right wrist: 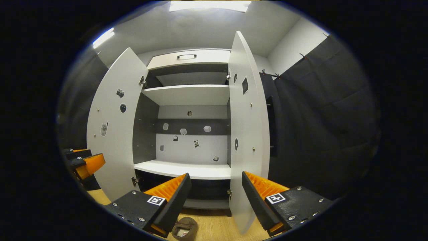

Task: Grab one shoe with the right hand and put it into the shoe cabinet, grab the other shoe with the left hand and put it into the shoe cabinet; then close the right door with the right hand and the left door with the left hand.

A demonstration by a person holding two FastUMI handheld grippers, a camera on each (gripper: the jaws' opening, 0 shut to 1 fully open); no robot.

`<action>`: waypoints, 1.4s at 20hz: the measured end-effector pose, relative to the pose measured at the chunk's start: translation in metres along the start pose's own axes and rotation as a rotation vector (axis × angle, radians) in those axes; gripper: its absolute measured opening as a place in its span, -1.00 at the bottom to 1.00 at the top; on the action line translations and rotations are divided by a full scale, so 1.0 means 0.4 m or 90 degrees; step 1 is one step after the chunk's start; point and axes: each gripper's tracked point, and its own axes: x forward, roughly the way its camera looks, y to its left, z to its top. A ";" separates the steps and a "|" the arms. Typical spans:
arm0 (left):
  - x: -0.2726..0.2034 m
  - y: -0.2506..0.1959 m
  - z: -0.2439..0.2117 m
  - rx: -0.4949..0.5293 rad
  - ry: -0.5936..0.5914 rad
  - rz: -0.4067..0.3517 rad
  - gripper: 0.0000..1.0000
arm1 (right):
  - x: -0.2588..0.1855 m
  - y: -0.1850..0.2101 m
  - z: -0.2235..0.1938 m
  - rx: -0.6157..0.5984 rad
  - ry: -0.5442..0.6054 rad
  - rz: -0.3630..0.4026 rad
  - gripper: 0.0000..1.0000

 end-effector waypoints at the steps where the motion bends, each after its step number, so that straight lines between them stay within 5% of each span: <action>1: -0.001 0.001 -0.001 0.001 -0.001 0.001 0.93 | 0.000 0.003 -0.001 0.000 0.001 0.001 0.87; 7: -0.008 0.004 0.006 0.004 -0.005 0.009 0.97 | 0.025 0.028 -0.017 -0.002 0.004 0.018 0.87; 11: -0.015 0.012 0.009 0.009 -0.005 0.015 0.92 | 0.073 0.078 -0.128 0.002 0.080 0.051 0.87; 17: -0.025 0.027 0.004 0.008 0.000 0.024 0.92 | 0.138 0.149 -0.436 -0.021 0.234 0.096 0.87; 22: -0.021 0.040 -0.005 0.005 0.002 0.032 0.92 | 0.045 0.205 -0.748 -0.033 0.432 0.154 0.88; 28: -0.016 0.052 -0.016 0.005 0.008 0.040 0.99 | 0.024 0.185 -0.954 -0.109 0.544 0.144 0.82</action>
